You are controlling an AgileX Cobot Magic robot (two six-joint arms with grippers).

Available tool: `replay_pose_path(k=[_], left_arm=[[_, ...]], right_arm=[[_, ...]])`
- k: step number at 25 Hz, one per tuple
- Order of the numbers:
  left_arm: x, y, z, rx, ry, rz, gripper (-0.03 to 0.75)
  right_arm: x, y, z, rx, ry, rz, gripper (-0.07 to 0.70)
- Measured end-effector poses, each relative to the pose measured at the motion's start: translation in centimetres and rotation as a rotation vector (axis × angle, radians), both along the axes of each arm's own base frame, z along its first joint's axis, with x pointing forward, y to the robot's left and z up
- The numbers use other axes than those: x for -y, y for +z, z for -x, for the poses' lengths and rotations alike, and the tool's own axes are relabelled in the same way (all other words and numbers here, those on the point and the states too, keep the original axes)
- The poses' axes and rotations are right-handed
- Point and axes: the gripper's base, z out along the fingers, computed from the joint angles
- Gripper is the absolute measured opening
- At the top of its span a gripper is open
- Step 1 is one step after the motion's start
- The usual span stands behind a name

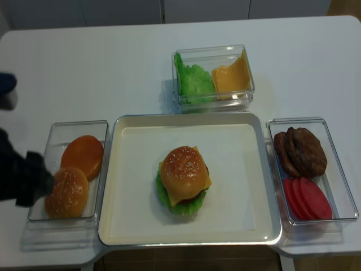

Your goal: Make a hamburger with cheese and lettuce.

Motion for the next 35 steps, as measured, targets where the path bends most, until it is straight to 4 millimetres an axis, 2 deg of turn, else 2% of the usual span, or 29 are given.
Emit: replay_pose_path(k=[10,18,26,35], left_arm=[[-1.2,-0.1,7.6,0.142,0.025,0.011,0.489],[-2.3,-1.0,13.0,0.314,0.072,0.017,0.486],[-3.1,-1.7,16.3,0.453,0.098,0.017,0.485],[-3.3,-4.1,17.9,0.494,0.100,0.025,0.485]], right_arm=[[0.0,0.0,0.0,0.000,0.000,0.000,0.501],[0.0,0.0,0.0,0.000,0.000,0.000,0.501],[0.0,0.0,0.0,0.000,0.000,0.000,0.501],[0.0,0.0,0.0,0.000,0.001,0.002,0.501]])
